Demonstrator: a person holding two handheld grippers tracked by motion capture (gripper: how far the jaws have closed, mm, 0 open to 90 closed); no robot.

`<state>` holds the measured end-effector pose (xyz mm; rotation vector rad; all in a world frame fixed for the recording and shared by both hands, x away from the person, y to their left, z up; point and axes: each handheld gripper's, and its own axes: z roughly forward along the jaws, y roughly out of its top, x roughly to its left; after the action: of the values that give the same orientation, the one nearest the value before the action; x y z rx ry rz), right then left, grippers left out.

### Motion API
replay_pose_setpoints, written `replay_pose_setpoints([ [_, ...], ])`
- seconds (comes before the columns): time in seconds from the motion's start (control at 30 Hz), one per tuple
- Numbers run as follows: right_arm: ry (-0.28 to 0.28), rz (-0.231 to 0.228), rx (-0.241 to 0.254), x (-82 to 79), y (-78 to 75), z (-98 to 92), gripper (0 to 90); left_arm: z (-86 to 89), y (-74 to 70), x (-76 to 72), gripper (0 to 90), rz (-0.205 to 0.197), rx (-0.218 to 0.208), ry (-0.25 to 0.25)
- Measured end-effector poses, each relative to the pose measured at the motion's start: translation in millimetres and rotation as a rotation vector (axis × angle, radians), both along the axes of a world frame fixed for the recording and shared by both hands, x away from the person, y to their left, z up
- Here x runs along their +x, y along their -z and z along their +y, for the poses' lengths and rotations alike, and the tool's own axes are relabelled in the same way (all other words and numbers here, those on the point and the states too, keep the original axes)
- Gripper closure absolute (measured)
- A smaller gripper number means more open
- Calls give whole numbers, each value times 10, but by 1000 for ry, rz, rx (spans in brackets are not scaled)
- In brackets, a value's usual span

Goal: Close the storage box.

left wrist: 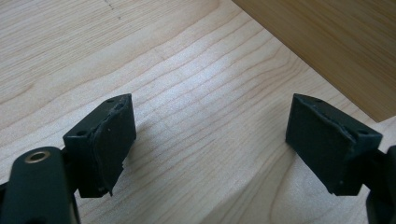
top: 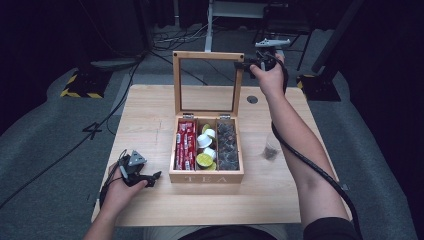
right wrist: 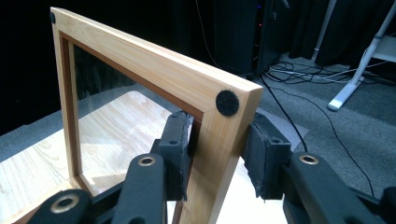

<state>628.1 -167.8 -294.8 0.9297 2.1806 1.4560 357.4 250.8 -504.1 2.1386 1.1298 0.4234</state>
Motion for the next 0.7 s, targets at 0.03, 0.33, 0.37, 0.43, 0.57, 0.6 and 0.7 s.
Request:
replay_pose_setpoints([
  [0.03, -2, -1, -6, -11, -9, 0, 627, 0, 0, 0, 165, 0, 0, 0],
  [0.33, -43, -16, -43, -198, -119, -24, 634, 0, 0, 0, 165, 0, 1, 0],
  [0.37, -46, -21, -44, -223, -126, -28, 635, 0, 0, 0, 165, 0, 1, 0],
  [0.43, -57, -27, -43, -277, -137, -43, 640, 0, 0, 0, 165, 0, 1, 0],
  [0.57, -93, -38, -37, -427, -160, -91, 654, -3, 1, -1, 165, 0, -2, -2],
  [0.6, -109, -40, -36, -476, -166, -110, 659, -3, 1, -1, 165, 0, -2, -2],
  [0.7, -143, -52, -44, -640, -188, -147, 665, -3, 1, -1, 165, 0, -2, -2],
])
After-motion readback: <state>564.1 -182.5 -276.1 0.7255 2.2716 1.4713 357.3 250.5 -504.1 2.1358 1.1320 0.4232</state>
